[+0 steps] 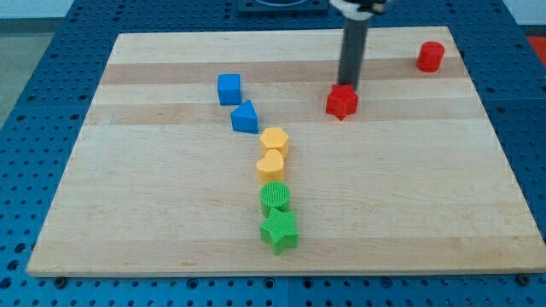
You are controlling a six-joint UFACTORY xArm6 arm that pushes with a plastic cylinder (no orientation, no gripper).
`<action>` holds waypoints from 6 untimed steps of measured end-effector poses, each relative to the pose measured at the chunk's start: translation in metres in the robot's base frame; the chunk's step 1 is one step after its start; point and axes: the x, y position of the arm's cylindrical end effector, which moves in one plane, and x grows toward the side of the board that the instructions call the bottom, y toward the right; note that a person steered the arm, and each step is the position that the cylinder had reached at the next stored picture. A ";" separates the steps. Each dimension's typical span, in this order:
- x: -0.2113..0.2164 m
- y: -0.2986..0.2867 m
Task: Point your arm to the red star
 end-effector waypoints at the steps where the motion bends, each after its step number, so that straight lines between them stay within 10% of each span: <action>1: -0.003 0.028; 6: 0.003 0.003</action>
